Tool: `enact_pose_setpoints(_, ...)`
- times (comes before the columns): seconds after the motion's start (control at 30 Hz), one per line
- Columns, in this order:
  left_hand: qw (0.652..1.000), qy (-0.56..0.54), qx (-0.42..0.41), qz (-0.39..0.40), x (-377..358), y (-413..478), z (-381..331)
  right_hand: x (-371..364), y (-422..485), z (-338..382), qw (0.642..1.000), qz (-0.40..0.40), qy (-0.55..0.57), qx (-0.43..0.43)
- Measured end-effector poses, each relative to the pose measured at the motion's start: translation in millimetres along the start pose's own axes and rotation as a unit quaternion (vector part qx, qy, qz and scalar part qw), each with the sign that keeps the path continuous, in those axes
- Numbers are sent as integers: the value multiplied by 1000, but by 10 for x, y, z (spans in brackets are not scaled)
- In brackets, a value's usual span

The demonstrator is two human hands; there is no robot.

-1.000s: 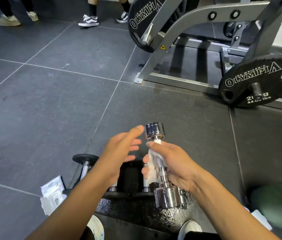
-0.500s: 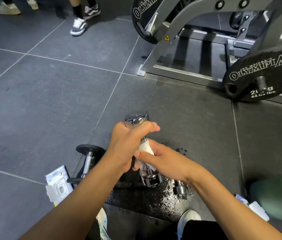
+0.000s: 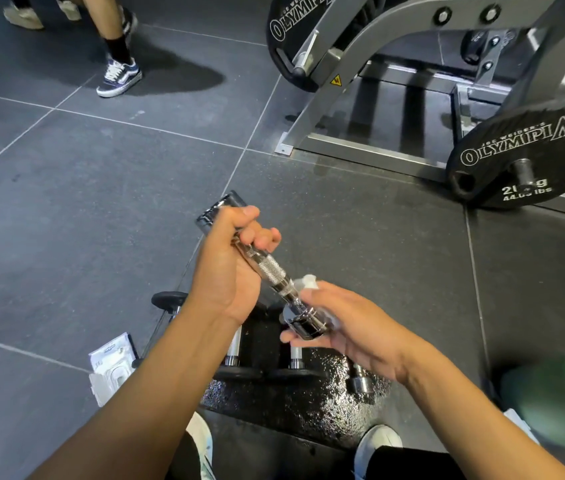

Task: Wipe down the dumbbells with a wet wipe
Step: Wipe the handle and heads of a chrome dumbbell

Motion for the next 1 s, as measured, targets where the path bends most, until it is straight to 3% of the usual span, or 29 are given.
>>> enact_pose_setpoints(0.07,999,-41,2,7,19,30,-32,-56,-50,-33,989,1,137,-63)
enact_pose_setpoints(0.13,997,-72,2,9,44,46,-42,-133,-58,-87,975,23,199,-92)
enact_pose_setpoints(0.23,993,-115,2,8,59,57,-24,-229,-86,-103,970,30,233,-68)
enact_pose_setpoints(0.37,985,-172,19,-2,98,79,41,-328,-108,-52,958,-35,286,-7)
enact_pose_setpoints(0.43,982,-185,29,-14,102,88,74,-278,-79,-3,967,-86,216,107)
enact_pose_setpoints(0.5,979,-197,41,-31,96,92,106,-185,-112,68,955,-161,0,251)
enact_pose_setpoints(0.6,975,-206,52,-58,106,113,119,-140,-199,97,833,-173,-324,413)
enact_pose_setpoints(0.63,975,-207,55,-65,110,121,117,-126,-202,58,802,-144,-373,444)
enact_pose_setpoints(0.7,973,-213,59,-72,125,127,113,-125,-182,-16,780,-113,-413,457)
enact_pose_setpoints(0.77,972,-216,62,-70,133,113,122,-121,-179,17,816,-156,-345,437)
enact_pose_setpoints(0.83,973,-213,63,-62,124,93,143,-104,-166,92,904,-202,-137,352)
enact_pose_setpoints(0.87,973,-212,64,-58,116,83,153,-95,-105,87,942,-182,3,282)
enact_pose_setpoints(0.93,973,-215,68,-47,77,68,167,-158,-36,39,963,-113,221,102)
enact_pose_setpoints(1.0,970,-227,76,-43,56,72,177,-279,-68,17,954,-28,295,-37)
Point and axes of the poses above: each hand's wrist, its own y-axis towards the middle knuckle, its own x-axis out of the back of the hand, z = x × y, the point moved 5 cm from there along y, towards the middle knuckle, and after that the axes turned 14 degrees about y, right-handed, at the moved point
